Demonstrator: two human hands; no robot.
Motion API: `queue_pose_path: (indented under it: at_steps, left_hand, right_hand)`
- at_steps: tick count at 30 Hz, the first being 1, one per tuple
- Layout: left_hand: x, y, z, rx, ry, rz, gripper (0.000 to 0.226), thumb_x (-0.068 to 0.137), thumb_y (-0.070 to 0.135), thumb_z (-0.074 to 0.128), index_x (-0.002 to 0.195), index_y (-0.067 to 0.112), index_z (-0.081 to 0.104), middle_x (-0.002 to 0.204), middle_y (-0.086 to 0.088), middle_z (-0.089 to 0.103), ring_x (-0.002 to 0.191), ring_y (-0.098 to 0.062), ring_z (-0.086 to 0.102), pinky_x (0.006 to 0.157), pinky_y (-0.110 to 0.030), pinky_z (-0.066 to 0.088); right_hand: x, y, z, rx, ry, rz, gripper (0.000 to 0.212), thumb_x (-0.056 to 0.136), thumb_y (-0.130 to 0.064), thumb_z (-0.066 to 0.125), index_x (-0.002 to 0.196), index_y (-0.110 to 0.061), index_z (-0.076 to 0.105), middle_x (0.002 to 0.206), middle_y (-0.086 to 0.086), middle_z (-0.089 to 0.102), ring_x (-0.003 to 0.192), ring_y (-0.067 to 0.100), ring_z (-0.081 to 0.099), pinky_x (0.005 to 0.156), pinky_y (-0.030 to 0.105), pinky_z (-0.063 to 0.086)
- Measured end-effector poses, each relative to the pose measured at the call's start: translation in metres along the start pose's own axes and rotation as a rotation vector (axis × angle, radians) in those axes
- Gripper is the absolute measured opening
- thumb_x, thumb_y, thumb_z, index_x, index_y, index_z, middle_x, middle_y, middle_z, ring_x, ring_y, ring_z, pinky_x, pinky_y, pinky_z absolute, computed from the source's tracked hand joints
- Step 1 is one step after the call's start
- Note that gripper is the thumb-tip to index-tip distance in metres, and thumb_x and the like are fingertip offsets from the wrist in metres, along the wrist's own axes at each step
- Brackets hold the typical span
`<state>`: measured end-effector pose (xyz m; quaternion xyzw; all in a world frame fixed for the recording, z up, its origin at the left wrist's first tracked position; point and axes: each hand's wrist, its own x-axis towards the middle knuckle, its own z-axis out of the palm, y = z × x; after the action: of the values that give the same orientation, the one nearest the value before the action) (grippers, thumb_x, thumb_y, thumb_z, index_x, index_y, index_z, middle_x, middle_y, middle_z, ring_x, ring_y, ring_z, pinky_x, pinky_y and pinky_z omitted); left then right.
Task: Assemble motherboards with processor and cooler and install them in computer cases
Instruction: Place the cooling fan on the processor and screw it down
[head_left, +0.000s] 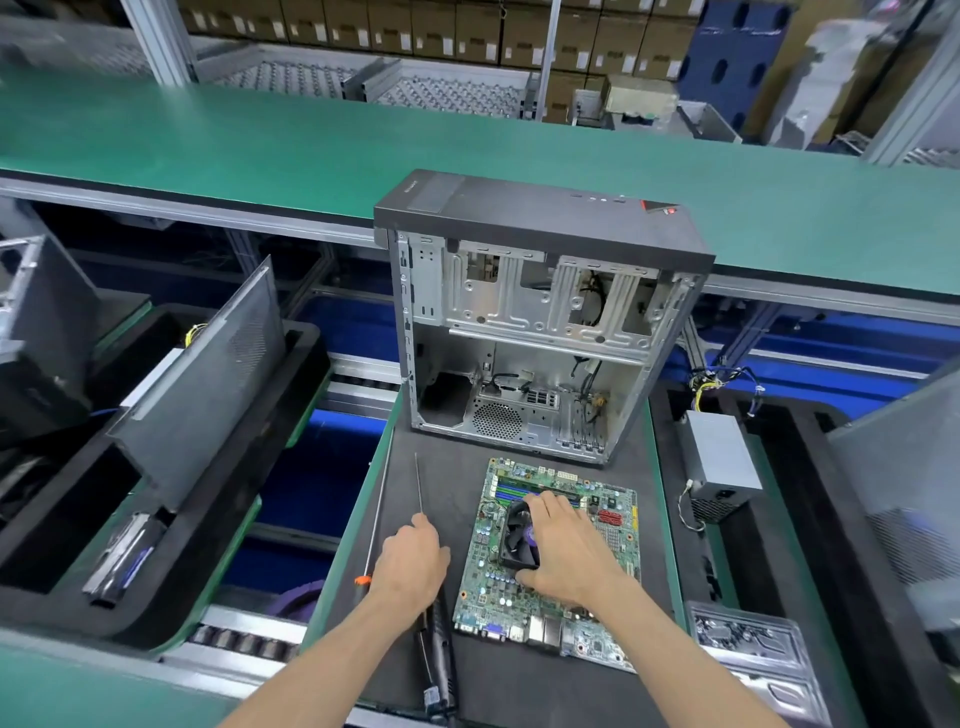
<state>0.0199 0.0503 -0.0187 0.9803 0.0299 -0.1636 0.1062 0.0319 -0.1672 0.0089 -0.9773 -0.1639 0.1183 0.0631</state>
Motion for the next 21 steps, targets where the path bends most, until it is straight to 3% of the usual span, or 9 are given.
queue_pose_path:
  at_steps: [5, 11, 17, 21]
  left_hand:
    - [0.001, -0.002, -0.004, 0.179, 0.005, 0.024, 0.028, 0.104, 0.036, 0.043, 0.113, 0.009, 0.048, 0.098, -0.004, 0.060, 0.099, -0.022, 0.069, 0.078, -0.029, 0.052]
    - [0.003, -0.008, -0.006, 0.111, -0.017, -0.040, 0.022, 0.101, 0.032, 0.048, 0.103, 0.012, 0.040, 0.106, -0.007, 0.068, 0.099, -0.029, 0.069, 0.075, -0.038, 0.059]
    - [0.003, -0.015, -0.002, 0.141, -0.009, -0.057, 0.023, 0.100, 0.033, 0.049, 0.107, 0.013, 0.043, 0.110, -0.006, 0.066, 0.101, -0.027, 0.067, 0.067, -0.029, 0.045]
    - [0.001, -0.018, -0.005, 0.139, -0.004, -0.067, 0.021, 0.100, 0.034, 0.048, 0.102, 0.015, 0.040, 0.111, -0.007, 0.065, 0.102, -0.028, 0.066, 0.071, -0.031, 0.047]
  right_hand:
    - [0.002, 0.001, -0.002, -0.003, -0.012, -0.012, 0.088, 0.079, -0.053, 0.075, 0.145, -0.016, 0.032, 0.136, 0.002, 0.045, 0.124, 0.024, 0.043, 0.109, 0.039, 0.037]
    - [0.003, 0.002, -0.003, 0.007, -0.014, -0.025, 0.087, 0.079, -0.051, 0.076, 0.145, -0.015, 0.033, 0.137, 0.003, 0.045, 0.124, 0.024, 0.043, 0.109, 0.039, 0.037]
    - [0.003, 0.004, -0.002, 0.026, -0.015, -0.034, 0.085, 0.077, -0.051, 0.077, 0.141, -0.015, 0.034, 0.133, 0.002, 0.046, 0.121, 0.023, 0.044, 0.108, 0.039, 0.038]
    - [0.003, 0.005, -0.001, 0.035, -0.009, -0.047, 0.081, 0.077, -0.050, 0.077, 0.138, -0.016, 0.036, 0.130, 0.001, 0.046, 0.118, 0.022, 0.045, 0.107, 0.039, 0.039]
